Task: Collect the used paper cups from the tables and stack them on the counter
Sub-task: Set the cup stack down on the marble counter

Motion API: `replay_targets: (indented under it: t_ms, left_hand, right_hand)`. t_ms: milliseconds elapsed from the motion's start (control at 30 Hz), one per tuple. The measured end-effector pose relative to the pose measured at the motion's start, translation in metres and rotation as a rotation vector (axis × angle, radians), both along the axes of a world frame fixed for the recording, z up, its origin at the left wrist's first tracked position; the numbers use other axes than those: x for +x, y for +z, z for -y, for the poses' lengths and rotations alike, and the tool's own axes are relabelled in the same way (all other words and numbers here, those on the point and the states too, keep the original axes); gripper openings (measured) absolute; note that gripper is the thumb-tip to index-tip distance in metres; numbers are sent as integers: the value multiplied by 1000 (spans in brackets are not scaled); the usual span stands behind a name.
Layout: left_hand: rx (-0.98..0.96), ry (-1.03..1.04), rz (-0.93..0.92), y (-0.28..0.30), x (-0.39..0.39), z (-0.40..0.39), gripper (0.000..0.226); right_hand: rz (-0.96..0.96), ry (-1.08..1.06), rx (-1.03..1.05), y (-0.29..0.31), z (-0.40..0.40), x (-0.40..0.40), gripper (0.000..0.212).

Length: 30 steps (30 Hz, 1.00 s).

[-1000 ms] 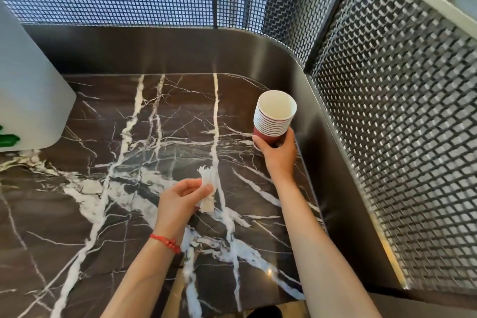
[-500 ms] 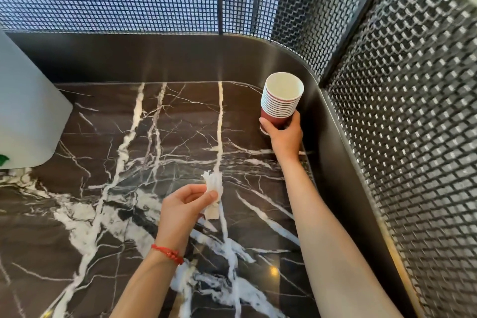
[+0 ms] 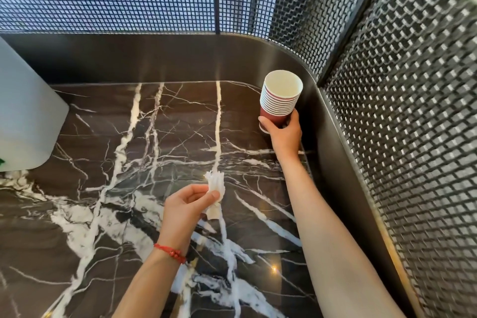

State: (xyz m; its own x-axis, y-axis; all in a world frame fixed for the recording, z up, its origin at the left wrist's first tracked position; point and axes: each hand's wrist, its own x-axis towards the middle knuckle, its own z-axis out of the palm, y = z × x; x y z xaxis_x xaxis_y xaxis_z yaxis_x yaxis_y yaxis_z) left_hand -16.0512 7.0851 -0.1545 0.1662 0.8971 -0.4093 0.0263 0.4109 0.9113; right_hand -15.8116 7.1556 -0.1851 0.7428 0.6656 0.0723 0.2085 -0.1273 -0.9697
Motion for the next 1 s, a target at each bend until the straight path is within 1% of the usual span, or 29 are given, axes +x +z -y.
replay_targets:
  t_ms: [200,267,400,467,533,667,733,900,1000]
  left_hand:
    - [9,-13,22,4,-3,6,9]
    - [13,-17,21,5,-6,9,8]
    - [56,-36,30,8,-13,18,11]
    - [77,-47,41,10,-17,24,13]
    - [79,-59,37,10,-22,30,11]
    - [92,-81,34,9,-32,42,12]
    - [105,-87,39,9,-37,48,12]
    - [70,-106,11,4,-60,61,13]
    - [72,-87,-21,1,-73,76,9]
  right_hand:
    - [-103,25,-3,-2,17,-6,81]
    - [-108,9,-16,-2,26,-11,77]
    - [-58,0,-64,-1,50,-24,64]
    - [21,25,-109,1,64,-31,58]
    - [145,77,-181,3,81,-40,56]
    - [435,221,-346,10,119,-60,58]
    - [550,278,-405,13,139,-72,60]
    - [830,376,-476,17,186,-103,62]
    - [898,413,-495,19,212,-119,64]
